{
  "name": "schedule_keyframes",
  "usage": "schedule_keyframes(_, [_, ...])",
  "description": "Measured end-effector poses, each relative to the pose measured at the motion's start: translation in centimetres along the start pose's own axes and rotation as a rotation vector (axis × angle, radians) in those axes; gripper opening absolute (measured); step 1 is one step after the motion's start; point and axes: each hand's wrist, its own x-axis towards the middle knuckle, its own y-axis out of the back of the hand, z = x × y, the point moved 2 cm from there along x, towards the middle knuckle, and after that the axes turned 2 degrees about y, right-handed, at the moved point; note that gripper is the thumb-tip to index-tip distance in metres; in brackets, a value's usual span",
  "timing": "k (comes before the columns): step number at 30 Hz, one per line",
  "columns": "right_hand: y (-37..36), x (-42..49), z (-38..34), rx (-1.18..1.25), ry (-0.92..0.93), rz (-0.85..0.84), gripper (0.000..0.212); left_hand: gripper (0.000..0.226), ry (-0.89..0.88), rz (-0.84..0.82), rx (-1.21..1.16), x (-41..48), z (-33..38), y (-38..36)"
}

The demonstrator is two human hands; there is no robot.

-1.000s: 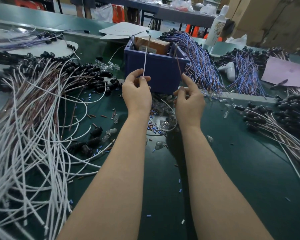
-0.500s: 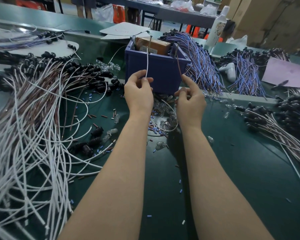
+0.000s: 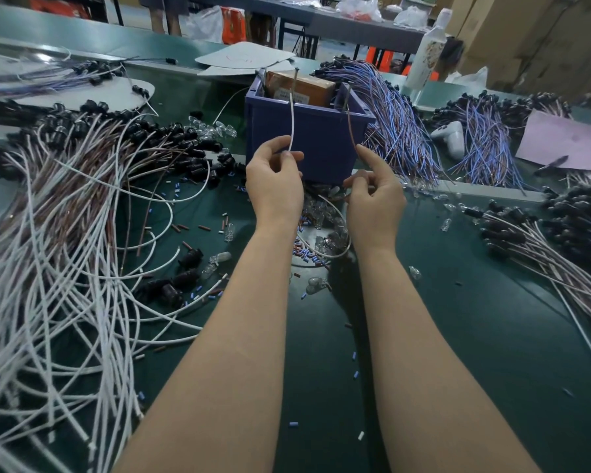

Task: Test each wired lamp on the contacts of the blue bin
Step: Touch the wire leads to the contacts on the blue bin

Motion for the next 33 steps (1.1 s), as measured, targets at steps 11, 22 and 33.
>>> schedule_keyframes(11, [-0.15,-0.03,-0.03,-0.008,0.008,-0.009,0.043,0.019,-0.012,-0.023,0.002,-0.01,0.08,-0.06])
schedule_keyframes(22, [-0.15,0.08,0.19,-0.016,0.019,-0.009,0.042,0.020,-0.029,-0.055,0.011,-0.15,0.31,-0.13])
schedule_keyframes(33, [-0.24,0.24,0.42,-0.009,0.021,-0.003,0.042,0.020,-0.033,-0.053,0.012,-0.33,0.40,-0.22])
